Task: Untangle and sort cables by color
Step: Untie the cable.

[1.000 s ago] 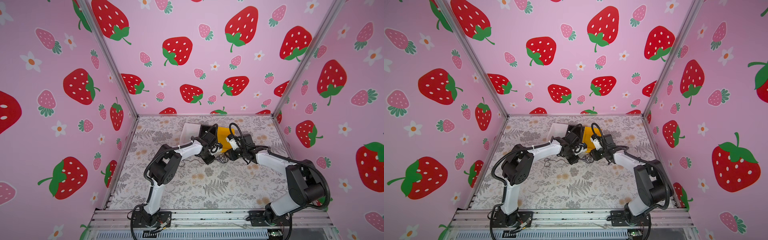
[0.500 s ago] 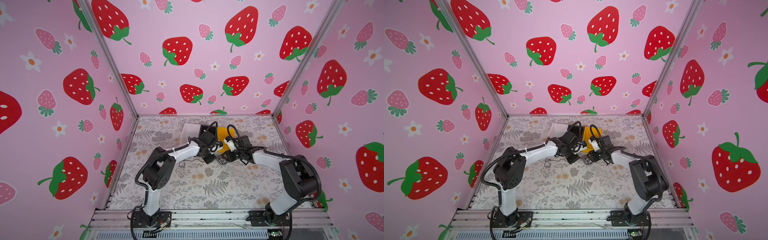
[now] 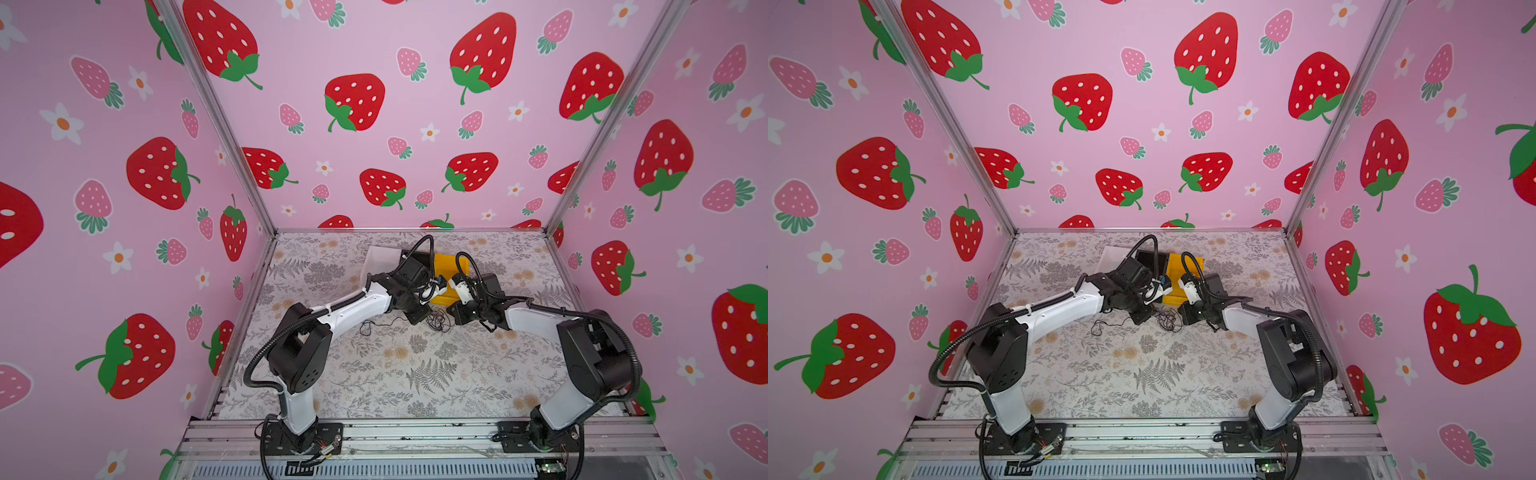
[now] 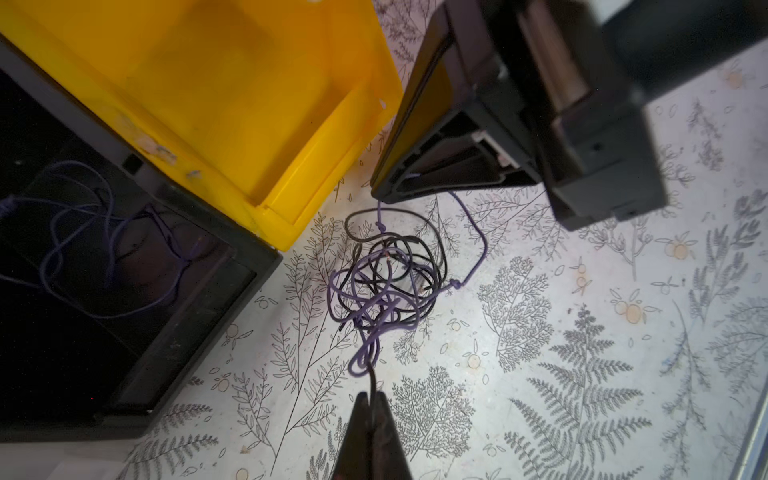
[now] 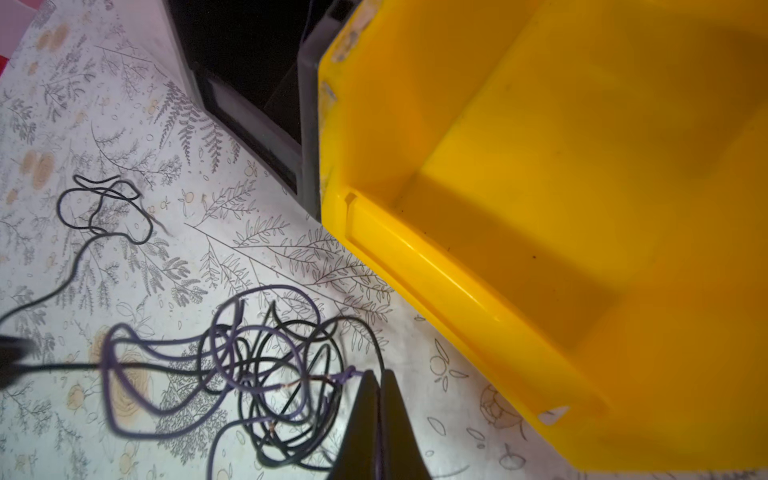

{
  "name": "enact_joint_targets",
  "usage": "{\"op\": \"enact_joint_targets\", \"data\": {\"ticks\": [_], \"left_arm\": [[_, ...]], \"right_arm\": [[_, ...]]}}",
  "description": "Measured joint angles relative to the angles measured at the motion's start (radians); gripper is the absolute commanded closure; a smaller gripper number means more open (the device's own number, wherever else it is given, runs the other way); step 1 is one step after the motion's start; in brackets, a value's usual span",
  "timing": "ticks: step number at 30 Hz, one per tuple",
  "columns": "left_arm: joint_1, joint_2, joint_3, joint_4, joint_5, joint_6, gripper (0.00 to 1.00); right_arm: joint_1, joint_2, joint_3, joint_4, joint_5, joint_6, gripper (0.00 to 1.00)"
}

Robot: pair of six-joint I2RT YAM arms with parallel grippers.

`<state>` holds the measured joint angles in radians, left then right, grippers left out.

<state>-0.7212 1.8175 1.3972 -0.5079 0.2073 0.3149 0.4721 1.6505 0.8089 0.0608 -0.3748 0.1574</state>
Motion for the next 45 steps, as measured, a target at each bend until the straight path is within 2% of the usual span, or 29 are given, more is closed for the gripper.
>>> {"op": "enact_joint_targets", "data": {"ticks": [7, 9, 14, 16, 19, 25, 27, 34, 45], "left_arm": [[-0.001, -0.09, 0.0, -0.037, -0.018, 0.032, 1.0], [-0.001, -0.104, 0.0, -0.047, -0.021, 0.038, 1.0], [-0.001, -0.123, 0.0, -0.076, -0.024, 0.056, 1.0], [-0.001, -0.127, 0.0, -0.081, -0.025, 0.06, 1.0], [-0.001, -0.126, 0.0, -0.091, -0.026, 0.063, 1.0], [-0.001, -0.126, 0.0, -0.095, -0.028, 0.064, 1.0], [-0.001, -0.126, 0.0, -0.095, -0.027, 0.064, 1.0], [-0.001, -0.126, 0.002, -0.095, -0.017, 0.064, 1.0], [-0.002, -0.14, 0.003, -0.094, 0.059, 0.087, 1.0]], "right_arm": [[-0.046, -0.01, -0.035, -0.02, 0.012, -0.005, 0.97], [-0.055, -0.016, -0.036, -0.029, 0.023, -0.011, 0.95], [-0.063, -0.052, -0.036, -0.048, 0.041, -0.042, 0.75], [-0.063, -0.076, -0.036, -0.053, 0.041, -0.053, 0.59], [-0.063, -0.133, -0.039, -0.056, 0.039, -0.072, 0.49], [-0.055, -0.291, -0.09, -0.002, -0.008, -0.113, 0.49], [-0.036, -0.298, -0.098, 0.016, -0.037, -0.125, 0.44], [0.076, -0.24, -0.144, 0.105, -0.132, -0.141, 0.38], [0.08, -0.078, -0.128, 0.197, -0.209, -0.14, 0.4]]}}
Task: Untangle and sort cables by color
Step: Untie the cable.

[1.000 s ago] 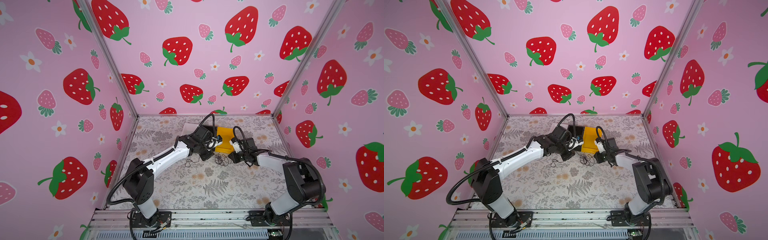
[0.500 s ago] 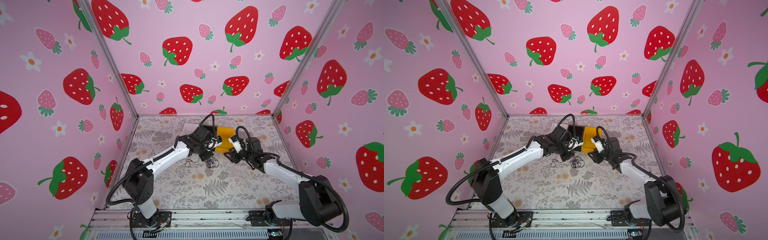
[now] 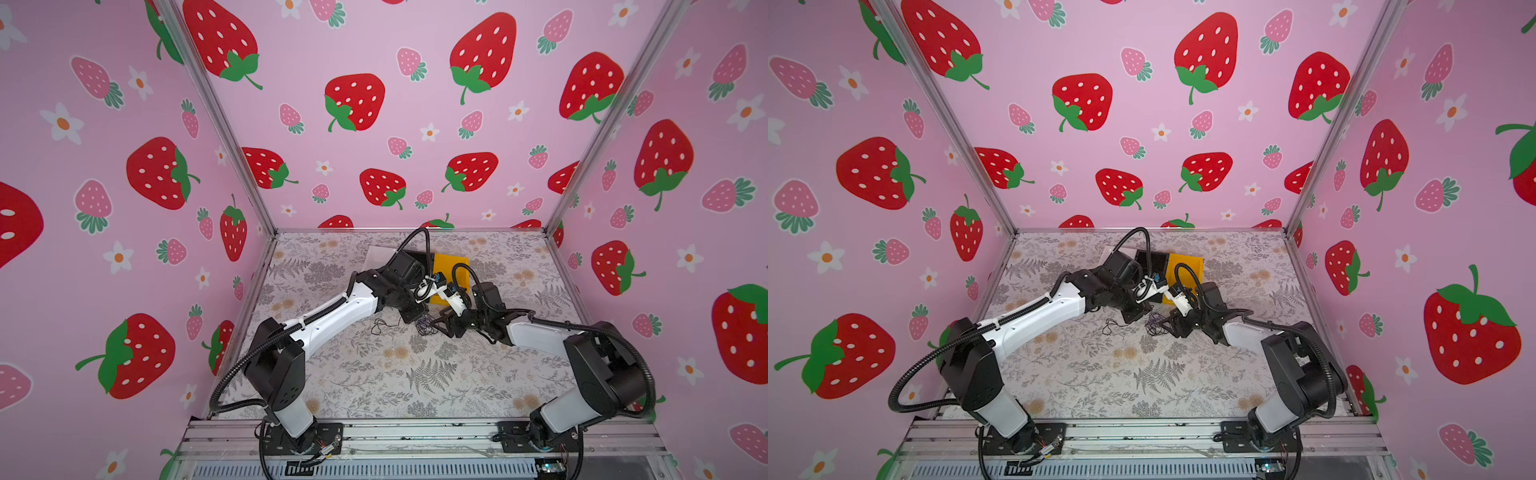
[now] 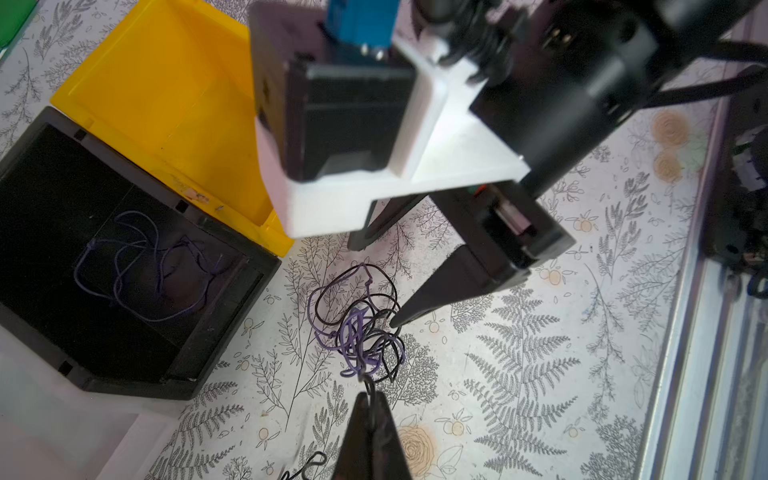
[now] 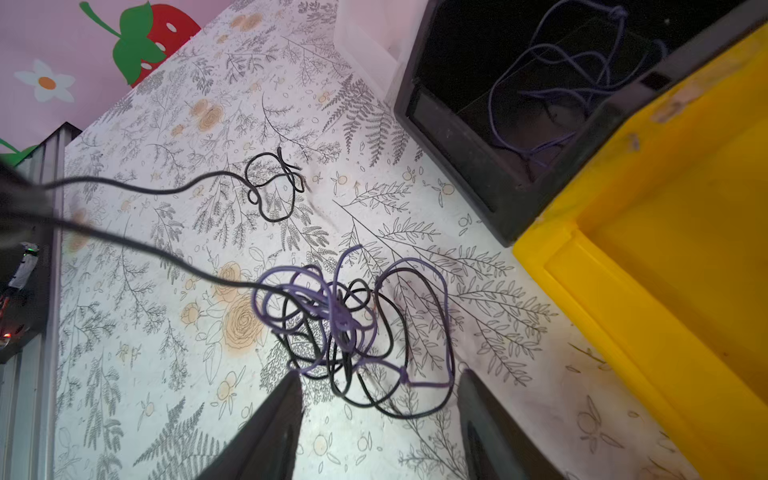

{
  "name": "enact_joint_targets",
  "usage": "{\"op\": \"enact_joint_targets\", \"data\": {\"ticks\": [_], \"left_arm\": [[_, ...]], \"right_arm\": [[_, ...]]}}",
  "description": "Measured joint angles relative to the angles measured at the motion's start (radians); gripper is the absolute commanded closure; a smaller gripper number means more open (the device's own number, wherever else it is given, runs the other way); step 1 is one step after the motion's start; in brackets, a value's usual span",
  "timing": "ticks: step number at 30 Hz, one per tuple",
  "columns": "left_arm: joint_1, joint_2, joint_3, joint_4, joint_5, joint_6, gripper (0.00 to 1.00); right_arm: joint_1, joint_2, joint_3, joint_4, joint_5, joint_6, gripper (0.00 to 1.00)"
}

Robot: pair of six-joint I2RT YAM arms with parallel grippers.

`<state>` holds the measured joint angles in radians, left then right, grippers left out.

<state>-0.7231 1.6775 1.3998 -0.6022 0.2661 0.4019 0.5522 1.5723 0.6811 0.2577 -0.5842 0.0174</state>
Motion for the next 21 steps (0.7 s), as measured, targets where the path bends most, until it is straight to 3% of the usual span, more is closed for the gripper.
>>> {"op": "enact_joint_targets", "data": {"ticks": [21], "left_arm": [[-0.002, -0.001, 0.0, -0.009, 0.007, 0.048, 1.0]], "right_arm": [[-0.043, 0.095, 0.057, 0.071, -0.142, -0.022, 0.55]]}}
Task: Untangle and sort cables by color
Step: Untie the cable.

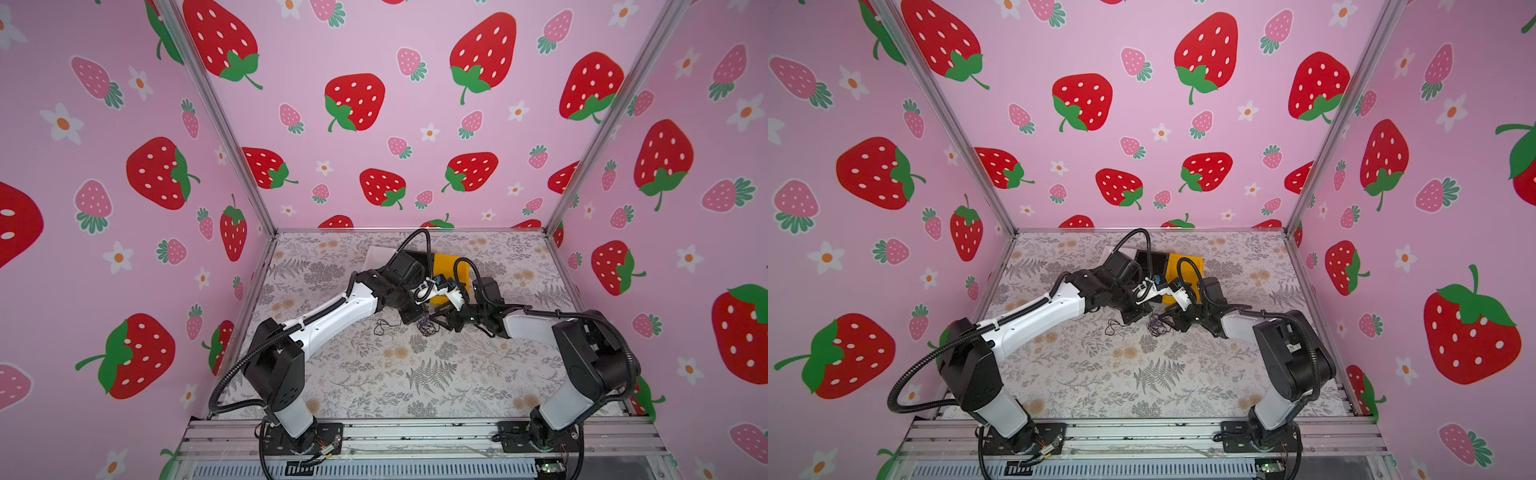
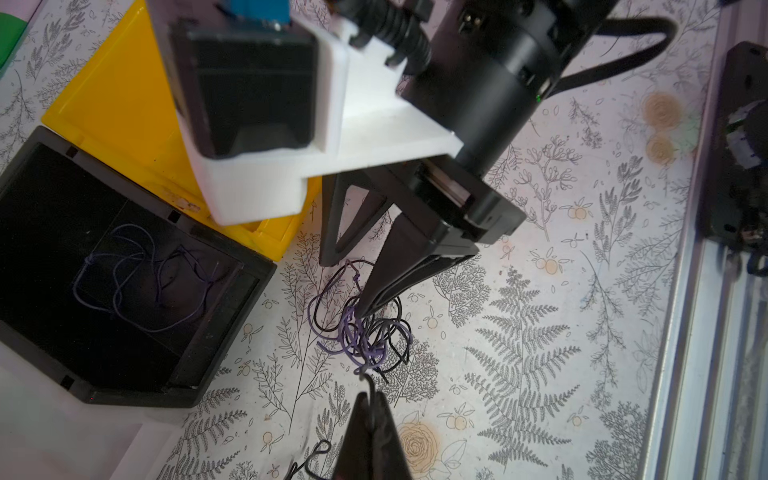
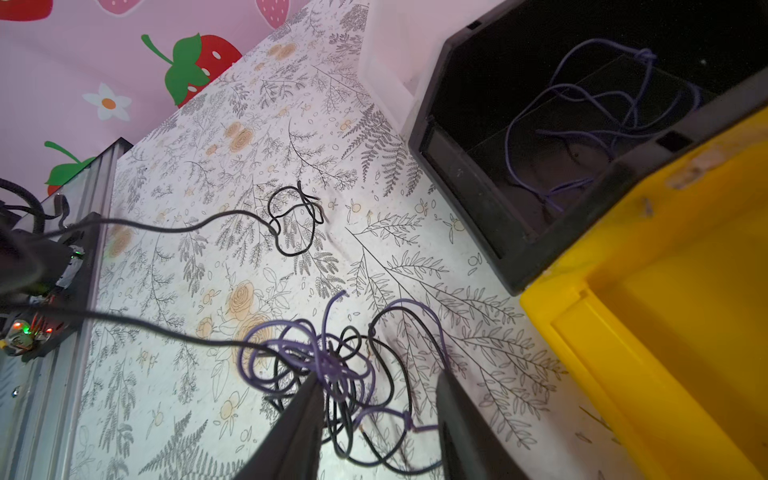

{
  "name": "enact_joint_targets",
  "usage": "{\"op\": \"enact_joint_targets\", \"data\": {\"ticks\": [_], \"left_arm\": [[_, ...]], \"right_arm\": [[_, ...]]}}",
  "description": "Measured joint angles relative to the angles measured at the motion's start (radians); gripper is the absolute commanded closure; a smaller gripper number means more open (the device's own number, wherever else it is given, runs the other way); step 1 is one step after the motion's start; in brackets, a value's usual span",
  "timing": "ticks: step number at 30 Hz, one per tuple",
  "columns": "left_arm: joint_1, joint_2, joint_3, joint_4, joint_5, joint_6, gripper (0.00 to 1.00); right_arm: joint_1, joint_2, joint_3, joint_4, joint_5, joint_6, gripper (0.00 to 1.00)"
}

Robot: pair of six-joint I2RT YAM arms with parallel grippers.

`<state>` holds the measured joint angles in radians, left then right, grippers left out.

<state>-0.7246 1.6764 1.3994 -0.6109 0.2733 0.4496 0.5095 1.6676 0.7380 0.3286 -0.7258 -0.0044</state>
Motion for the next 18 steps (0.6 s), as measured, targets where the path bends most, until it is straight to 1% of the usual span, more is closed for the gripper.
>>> {"op": "enact_joint_targets", "data": {"ticks": [4, 6, 8, 14, 18], "left_arm": [[0.0, 0.001, 0.0, 0.0, 0.0, 0.001, 1.0], [0.0, 0.002, 0.0, 0.0, -0.001, 0.003, 1.0], [0.0, 0.003, 0.0, 0.0, -0.002, 0.004, 1.0], [0.0, 0.011, 0.0, 0.0, -0.004, 0.011, 1.0], [0.0, 0.012, 0.0, 0.0, -0.005, 0.017, 1.0]], "right_arm": [[0.0, 0.034, 0.025, 0.006, -0.051, -0.003, 0.56], [0.0, 0.047, 0.03, 0.007, -0.072, -0.009, 0.59], [0.0, 0.055, 0.03, 0.007, -0.085, -0.018, 0.64], [0.0, 0.071, 0.036, 0.006, -0.111, -0.023, 0.88], [-0.002, 0.072, 0.039, 0.014, -0.116, -0.017, 0.96]]}}
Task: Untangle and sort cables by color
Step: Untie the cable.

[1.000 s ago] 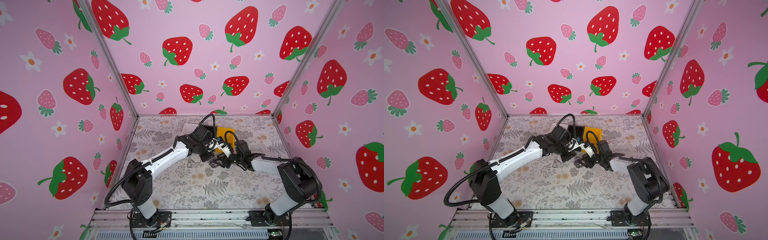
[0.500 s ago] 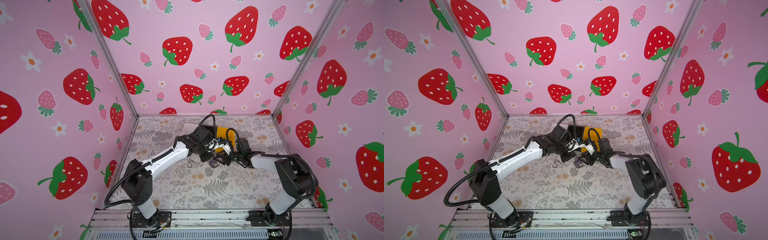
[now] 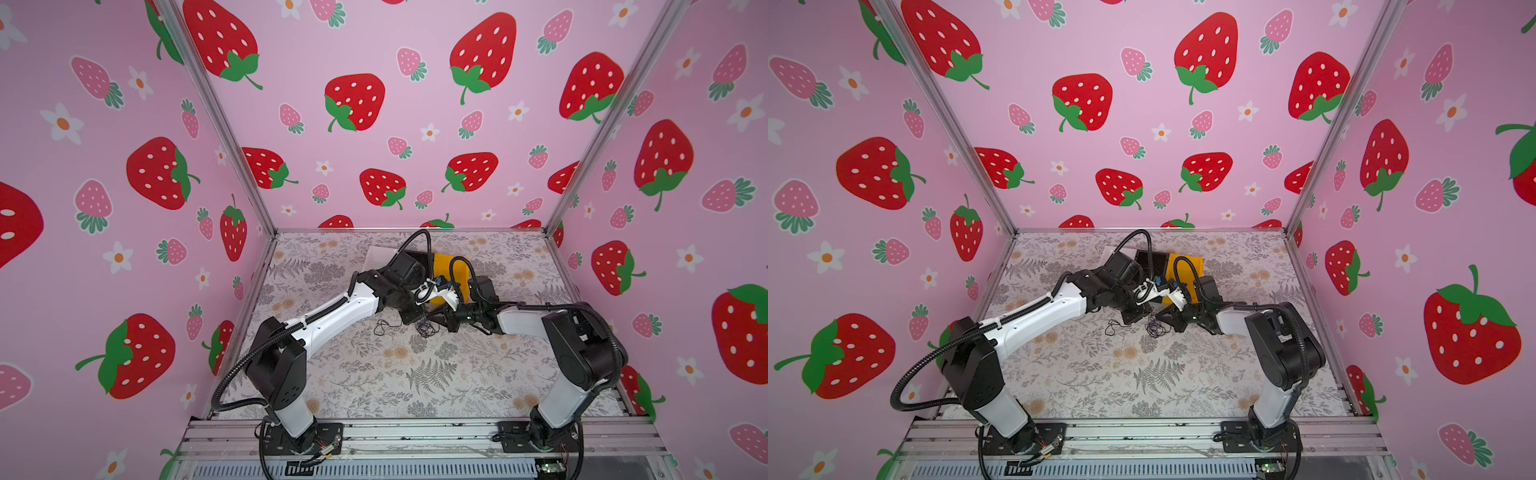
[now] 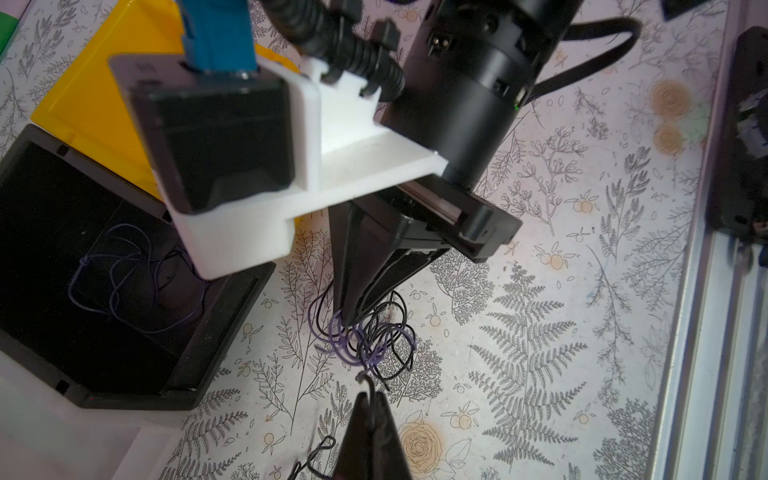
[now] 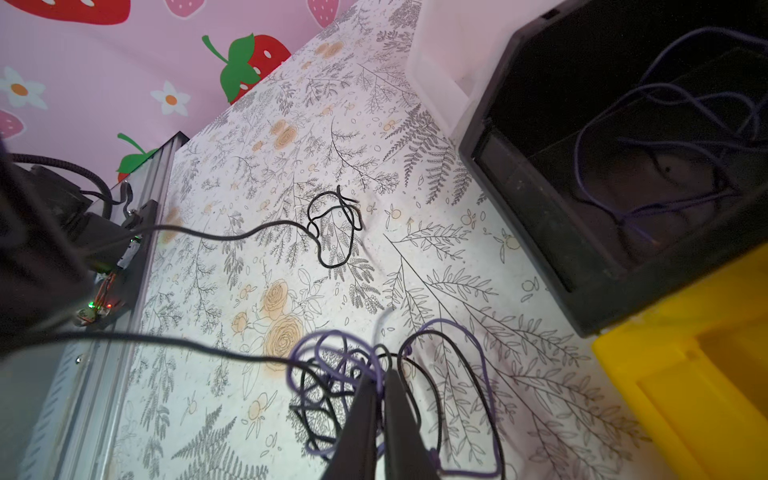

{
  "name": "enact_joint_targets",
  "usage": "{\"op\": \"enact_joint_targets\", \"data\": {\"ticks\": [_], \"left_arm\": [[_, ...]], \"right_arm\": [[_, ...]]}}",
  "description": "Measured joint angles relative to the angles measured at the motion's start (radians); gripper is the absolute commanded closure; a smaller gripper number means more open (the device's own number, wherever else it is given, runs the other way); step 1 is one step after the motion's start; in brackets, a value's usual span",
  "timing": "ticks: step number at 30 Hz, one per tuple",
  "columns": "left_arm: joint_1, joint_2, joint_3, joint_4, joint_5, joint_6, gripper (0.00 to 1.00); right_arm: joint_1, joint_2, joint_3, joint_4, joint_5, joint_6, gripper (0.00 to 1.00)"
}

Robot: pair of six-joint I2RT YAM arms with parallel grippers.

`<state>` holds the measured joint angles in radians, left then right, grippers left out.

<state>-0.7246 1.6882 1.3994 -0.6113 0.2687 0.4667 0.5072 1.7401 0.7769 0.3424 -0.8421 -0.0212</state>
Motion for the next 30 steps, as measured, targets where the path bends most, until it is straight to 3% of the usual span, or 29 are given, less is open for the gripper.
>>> {"op": "enact_joint_targets", "data": {"ticks": [3, 11, 30], "left_arm": [[0.0, -0.001, 0.0, 0.0, 0.0, 0.001, 1.0], [0.0, -0.1, -0.013, 0.0, 0.001, 0.001, 1.0], [0.019, -0.256, 0.0, 0.049, -0.052, -0.01, 1.0]], "right_arm": [[-0.011, -0.004, -0.009, 0.023, 0.011, 0.024, 1.0], [-0.05, -0.086, -0.037, 0.011, 0.118, 0.07, 1.0], [-0.059, -0.17, -0.072, -0.209, 0.439, 0.106, 1.0]]}}
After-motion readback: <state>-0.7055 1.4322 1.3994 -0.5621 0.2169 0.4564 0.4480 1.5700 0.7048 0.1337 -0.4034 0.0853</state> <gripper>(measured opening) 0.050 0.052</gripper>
